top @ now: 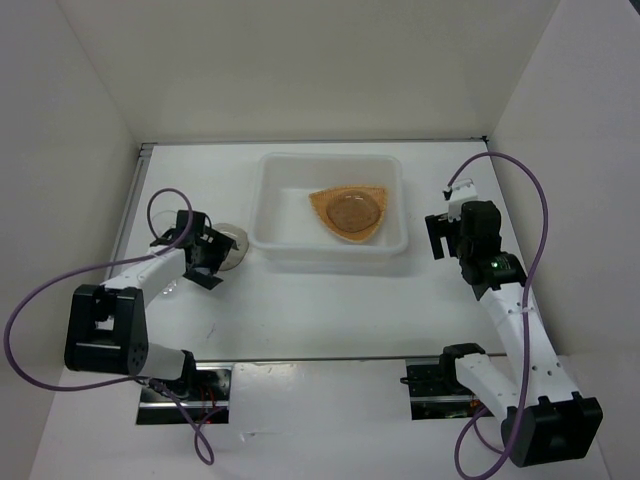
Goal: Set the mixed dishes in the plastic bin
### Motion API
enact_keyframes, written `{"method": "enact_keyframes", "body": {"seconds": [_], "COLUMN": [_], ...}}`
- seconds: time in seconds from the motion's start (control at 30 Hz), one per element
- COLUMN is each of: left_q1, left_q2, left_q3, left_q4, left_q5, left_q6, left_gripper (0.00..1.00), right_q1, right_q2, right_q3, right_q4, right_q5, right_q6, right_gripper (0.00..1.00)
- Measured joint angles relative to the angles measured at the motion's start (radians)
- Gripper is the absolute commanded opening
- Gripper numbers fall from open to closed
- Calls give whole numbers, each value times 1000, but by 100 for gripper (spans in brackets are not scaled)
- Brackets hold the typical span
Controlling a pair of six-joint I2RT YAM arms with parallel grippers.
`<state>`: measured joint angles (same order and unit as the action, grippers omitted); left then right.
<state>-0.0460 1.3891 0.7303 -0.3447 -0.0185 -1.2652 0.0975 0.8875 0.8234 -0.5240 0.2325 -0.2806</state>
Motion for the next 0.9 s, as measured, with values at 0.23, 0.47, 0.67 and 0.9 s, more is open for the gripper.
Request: {"method": "enact_keyframes", "body": {"seconds": [0.23, 0.47, 0.67, 0.9], "left_q1": [0, 12, 13, 16], "left_q2": [51, 109, 163, 189], "left_q3": [0, 21, 45, 85], "left_q4": [10, 34, 57, 59], "left_q5": [-26, -29, -19, -8], "left_q6": [-27, -26, -47, -55], "left_gripper": [72, 53, 22, 0], "right_q1": [0, 0, 0, 0], "right_q2": [-1, -1, -1, -1], "right_q3": [0, 0, 0, 0], "right_q4": [5, 7, 7, 7], "right_q5": [0, 0, 0, 0], "right_q6": [0, 0, 0, 0], "right_gripper": [98, 98, 98, 98]}}
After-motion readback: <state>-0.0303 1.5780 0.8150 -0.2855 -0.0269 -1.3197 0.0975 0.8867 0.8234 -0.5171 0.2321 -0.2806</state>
